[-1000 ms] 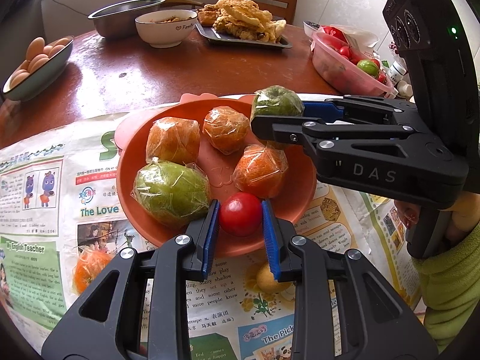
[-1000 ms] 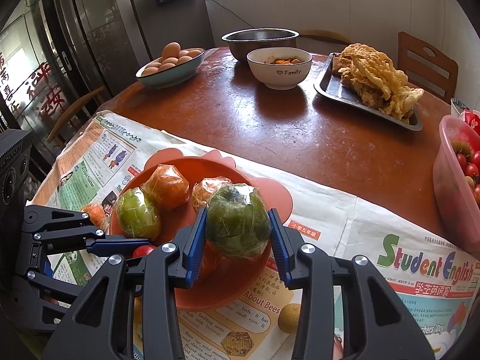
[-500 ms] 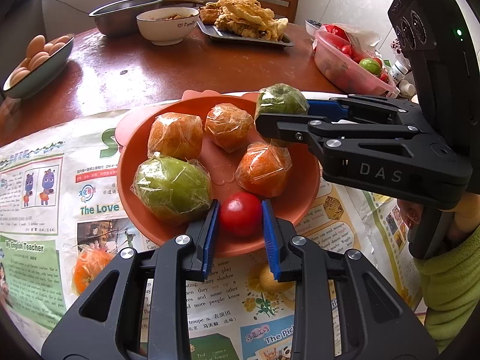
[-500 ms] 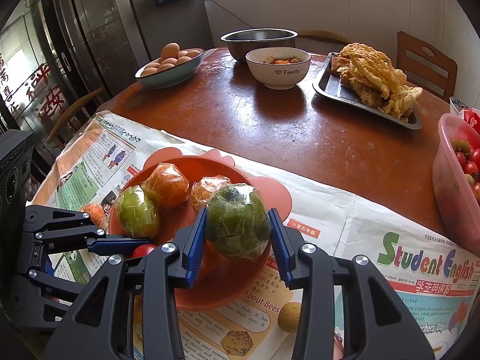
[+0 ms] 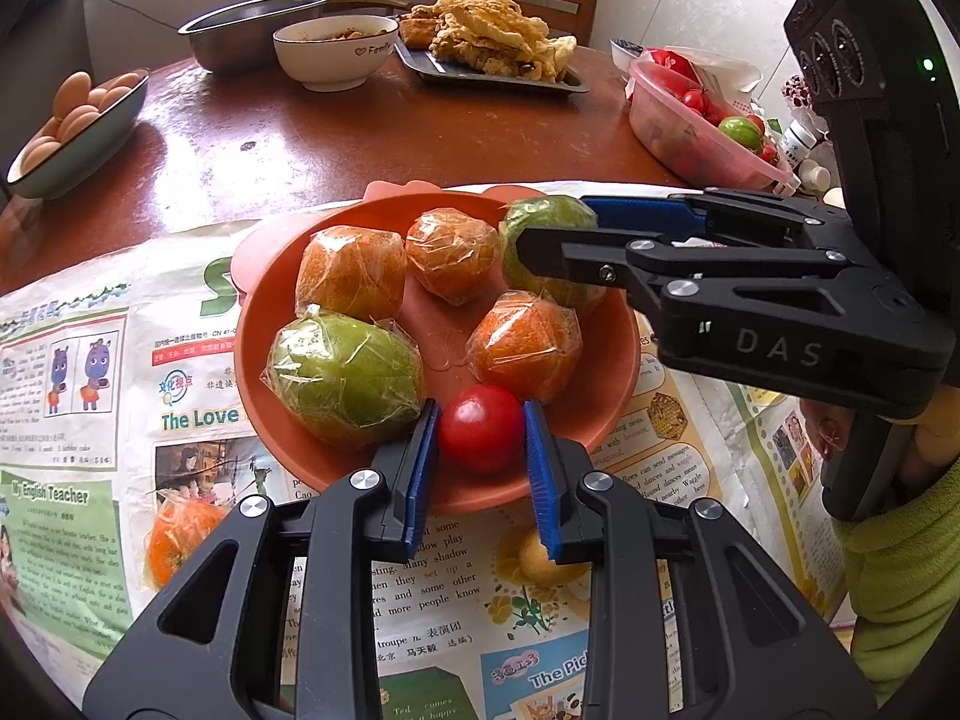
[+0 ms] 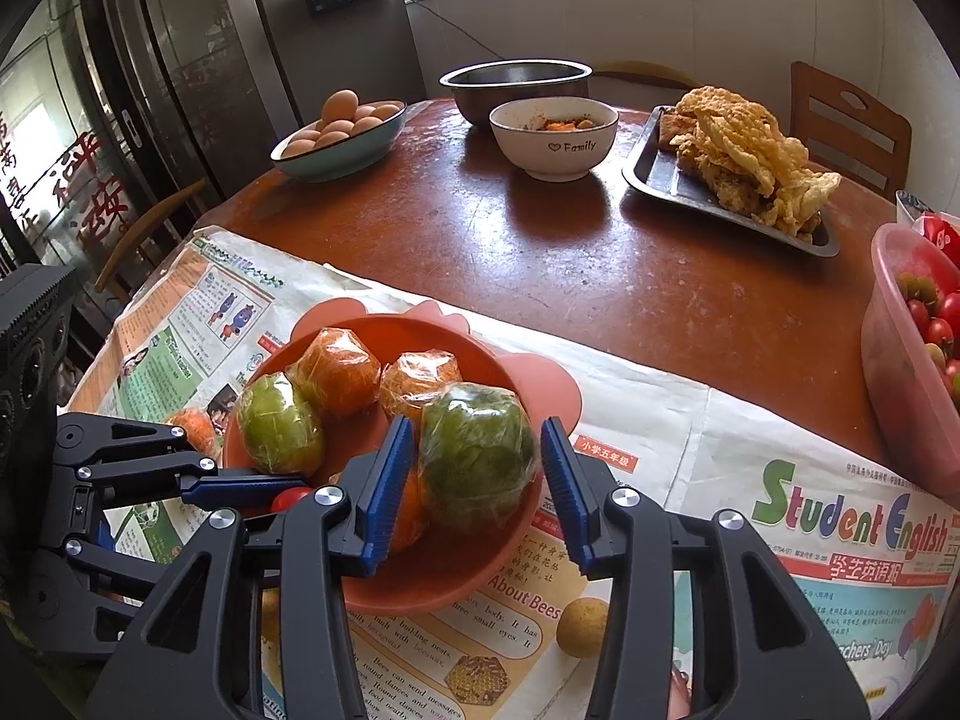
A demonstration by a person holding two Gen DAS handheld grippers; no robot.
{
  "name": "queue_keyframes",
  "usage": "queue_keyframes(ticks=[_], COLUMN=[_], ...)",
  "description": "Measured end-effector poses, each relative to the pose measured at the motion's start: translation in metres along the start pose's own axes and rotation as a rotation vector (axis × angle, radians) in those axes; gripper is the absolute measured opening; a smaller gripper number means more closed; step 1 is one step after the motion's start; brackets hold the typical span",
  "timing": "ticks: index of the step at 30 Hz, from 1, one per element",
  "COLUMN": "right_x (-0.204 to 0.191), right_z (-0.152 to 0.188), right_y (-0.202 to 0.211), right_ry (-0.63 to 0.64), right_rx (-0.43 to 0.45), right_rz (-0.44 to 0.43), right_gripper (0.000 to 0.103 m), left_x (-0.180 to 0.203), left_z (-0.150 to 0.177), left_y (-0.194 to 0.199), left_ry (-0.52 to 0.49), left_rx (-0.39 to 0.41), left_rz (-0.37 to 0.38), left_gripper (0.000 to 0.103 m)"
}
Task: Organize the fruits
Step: 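Lower both fruits into the orange plate and open both tools, then withdraw both open tools from the plate toward the small brown fruits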
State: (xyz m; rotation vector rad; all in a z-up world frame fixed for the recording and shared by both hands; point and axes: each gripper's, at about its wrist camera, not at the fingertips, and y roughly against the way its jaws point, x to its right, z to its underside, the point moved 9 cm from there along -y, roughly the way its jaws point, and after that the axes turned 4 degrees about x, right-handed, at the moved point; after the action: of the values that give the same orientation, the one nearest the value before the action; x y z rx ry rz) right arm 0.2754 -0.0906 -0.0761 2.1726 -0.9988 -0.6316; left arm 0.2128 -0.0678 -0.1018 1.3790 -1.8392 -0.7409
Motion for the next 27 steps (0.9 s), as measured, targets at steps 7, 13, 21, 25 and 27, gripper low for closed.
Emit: queue_keyframes(ticks=[7,13,21,25,27], right_x=[-0.001,0.003,0.005,0.009,0.011], right_z=[-0.003,-0.004,-0.008,-0.01,-0.011], right_y=[0.006,0.008,0.013,0.017,0.019], right_ry=[0.01,0.003,-0.007,-0.013,-0.023], right_rx=[0.009,0.013,0.027,0.037,0.045], right_rz=[0.007,0.026,0.036,0.045,0.049], right_gripper=[0.051,0.06,0.067,0.069,0.071], left_x=[0.0,0.0,0.003,0.004,0.004], left_z=[0.0,0.0,-0.001,-0.002,-0.003], left_y=[0.0,0.002,0.008,0.01,0.013], left_ry=[-0.003,-0.001,-0.013,-0.016,-0.017], left_rx=[-0.001,-0.002,0.006,0.015,0.02], left_rz=[0.0,0.001,0.001,0.004,0.004], left_gripper=[0.02,0.025,0.035,0.036,0.038])
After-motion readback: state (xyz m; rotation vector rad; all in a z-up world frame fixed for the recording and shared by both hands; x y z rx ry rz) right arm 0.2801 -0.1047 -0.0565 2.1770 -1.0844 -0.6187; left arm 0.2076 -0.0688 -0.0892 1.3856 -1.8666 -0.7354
